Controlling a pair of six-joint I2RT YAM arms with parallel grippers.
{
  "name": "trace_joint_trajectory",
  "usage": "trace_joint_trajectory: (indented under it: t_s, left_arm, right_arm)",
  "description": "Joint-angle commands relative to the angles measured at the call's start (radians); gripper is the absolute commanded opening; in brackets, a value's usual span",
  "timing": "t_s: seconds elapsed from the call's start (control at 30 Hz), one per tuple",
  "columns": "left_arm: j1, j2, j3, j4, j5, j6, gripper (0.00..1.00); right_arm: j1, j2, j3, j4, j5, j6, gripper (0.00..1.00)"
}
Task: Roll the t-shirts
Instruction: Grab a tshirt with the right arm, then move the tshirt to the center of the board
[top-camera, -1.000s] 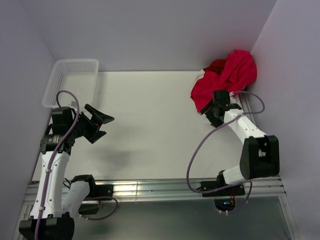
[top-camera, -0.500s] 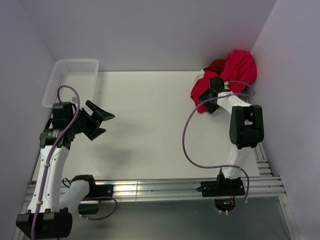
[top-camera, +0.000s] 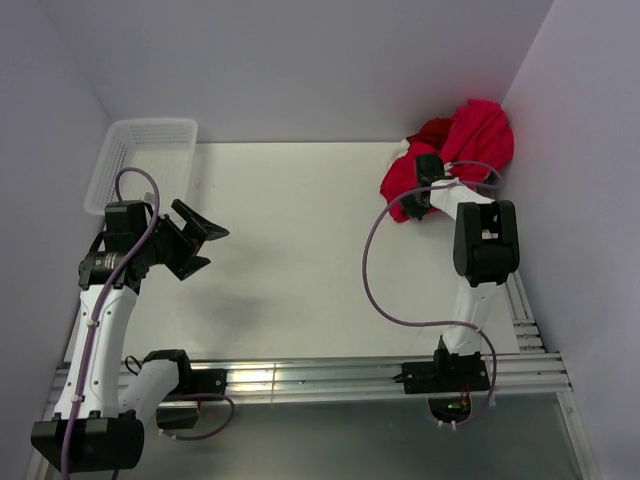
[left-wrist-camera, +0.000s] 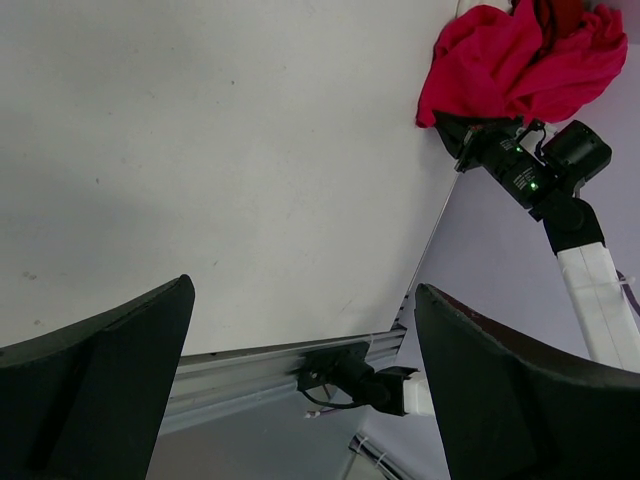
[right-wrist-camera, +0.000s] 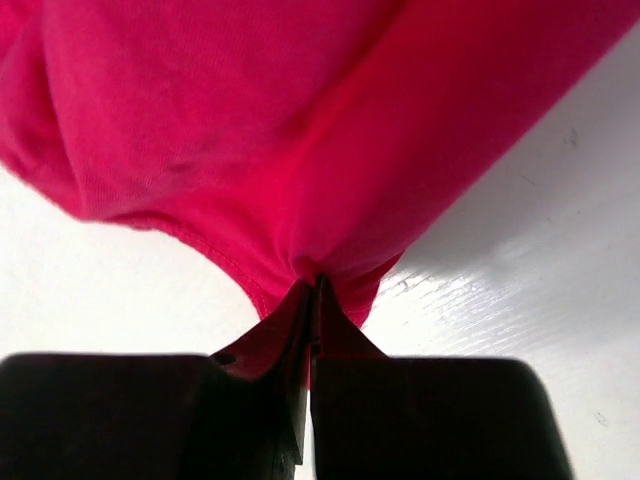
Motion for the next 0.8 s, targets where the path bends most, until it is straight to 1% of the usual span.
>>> trace_joint_trajectory:
  t_s: [0.0,0.1,0.13,0.17,0.2,0.27,0.3,0.37,0.4,0.43,0.47,0.5,0.57,0.6,0.67,0.7,0.77]
  left_arm:
    - [-0.003,-0.015,0.027,0.014,-0.015,0.006,0.98]
    - [-0.003,-0.017,0.012,0.031,-0.024,0.003,0.98]
    - [-0.003,-0.014,0.012,0.032,-0.027,0.003,0.97]
    - [-0.003,-0.009,0.02,0.032,-0.032,0.009,0.97]
    - [-0.005,-0.006,0.026,0.031,-0.039,0.013,0.96]
    - [-0.005,0.008,0.056,0.023,-0.066,0.036,0.96]
    - [-0.005,0.015,0.067,0.019,-0.073,0.044,0.96]
    - [-0.006,0.038,0.092,0.017,-0.084,0.059,0.96]
    - [-0.006,0.049,0.098,0.022,-0.076,0.061,0.96]
    - [-0.005,0.055,0.102,0.026,-0.073,0.061,0.96]
    - [-0.006,0.069,0.107,0.034,-0.064,0.056,0.96]
    - [-0.008,0.075,0.107,0.04,-0.06,0.055,0.96]
    - [-0.011,0.08,0.101,0.068,-0.052,0.041,0.96]
    - [-0.015,0.078,0.098,0.075,-0.052,0.033,0.96]
    - [-0.015,0.077,0.078,0.104,-0.047,0.02,0.95]
    - [-0.046,0.077,0.072,0.112,-0.049,0.013,0.95]
    - [-0.063,0.078,0.041,0.143,-0.049,-0.005,0.95]
  right_arm:
    - [0.006,-0.059,0.026,0.004,-0.055,-0.04,0.0]
    - [0.022,-0.194,-0.025,0.027,-0.19,-0.113,0.0]
    - [0.026,-0.217,-0.031,0.02,-0.266,-0.129,0.0]
    - [0.029,-0.241,-0.042,0.001,-0.387,-0.141,0.0]
    - [0.039,-0.321,-0.062,-0.011,-0.443,-0.17,0.0]
    - [0.065,-0.425,-0.126,-0.035,-0.468,-0.207,0.0]
    - [0.078,-0.543,-0.152,-0.069,-0.468,-0.235,0.0]
    - [0.121,-0.658,-0.246,-0.111,-0.468,-0.244,0.0]
    - [0.128,-0.774,-0.287,-0.146,-0.506,-0.235,0.0]
    - [0.128,-0.838,-0.332,-0.161,-0.526,-0.226,0.0]
    - [0.126,-0.902,-0.41,-0.187,-0.523,-0.217,0.0]
    - [0.126,-1.033,-0.448,-0.256,-0.494,-0.194,0.0]
    - [0.122,-1.174,-0.546,-0.34,-0.428,-0.171,0.0]
    - [0.117,-1.302,-0.573,-0.435,-0.378,-0.14,0.0]
    - [0.105,-1.398,-0.646,-0.5,-0.311,-0.123,0.0]
    - [0.102,-1.438,-0.668,-0.56,-0.293,-0.106,0.0]
    - [0.1,-1.434,-0.731,-0.598,-0.245,-0.097,0.0]
